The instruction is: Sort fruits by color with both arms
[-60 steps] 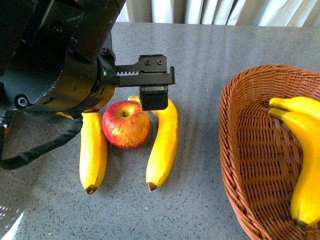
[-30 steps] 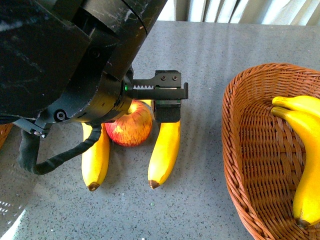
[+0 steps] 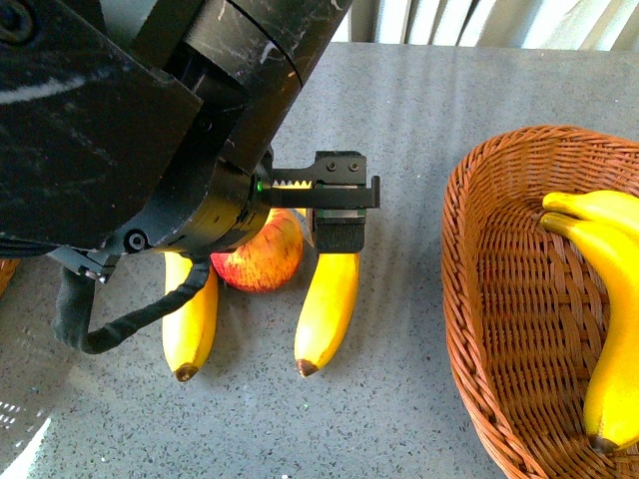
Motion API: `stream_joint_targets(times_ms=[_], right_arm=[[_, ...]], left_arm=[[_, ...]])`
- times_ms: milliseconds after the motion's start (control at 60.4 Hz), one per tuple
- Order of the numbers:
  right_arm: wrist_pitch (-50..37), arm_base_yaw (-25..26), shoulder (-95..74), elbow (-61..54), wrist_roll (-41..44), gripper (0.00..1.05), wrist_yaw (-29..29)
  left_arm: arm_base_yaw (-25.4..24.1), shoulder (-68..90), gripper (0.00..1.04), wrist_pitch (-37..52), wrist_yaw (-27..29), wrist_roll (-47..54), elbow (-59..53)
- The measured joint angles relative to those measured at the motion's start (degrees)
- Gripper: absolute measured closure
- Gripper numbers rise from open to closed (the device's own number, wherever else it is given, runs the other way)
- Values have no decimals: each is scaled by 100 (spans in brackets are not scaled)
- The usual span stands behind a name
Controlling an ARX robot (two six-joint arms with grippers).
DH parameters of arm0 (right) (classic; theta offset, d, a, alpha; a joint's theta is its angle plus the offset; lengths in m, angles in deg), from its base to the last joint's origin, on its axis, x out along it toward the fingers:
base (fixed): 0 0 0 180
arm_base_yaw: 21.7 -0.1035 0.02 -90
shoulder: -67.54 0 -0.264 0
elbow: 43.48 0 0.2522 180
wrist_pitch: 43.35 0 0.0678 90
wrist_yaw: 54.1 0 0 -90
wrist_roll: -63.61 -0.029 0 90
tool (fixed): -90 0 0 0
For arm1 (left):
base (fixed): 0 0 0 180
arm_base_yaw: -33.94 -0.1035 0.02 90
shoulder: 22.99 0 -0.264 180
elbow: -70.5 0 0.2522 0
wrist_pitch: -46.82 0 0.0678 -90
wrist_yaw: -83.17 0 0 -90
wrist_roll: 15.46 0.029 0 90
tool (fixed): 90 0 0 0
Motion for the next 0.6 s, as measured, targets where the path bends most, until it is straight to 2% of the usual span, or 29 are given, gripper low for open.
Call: stream_joint_targets(times_ms=[596], right_arm=[[0,0,0,0,0,9,0]], left_arm=[[-7,317,9,35,-66,2,57]])
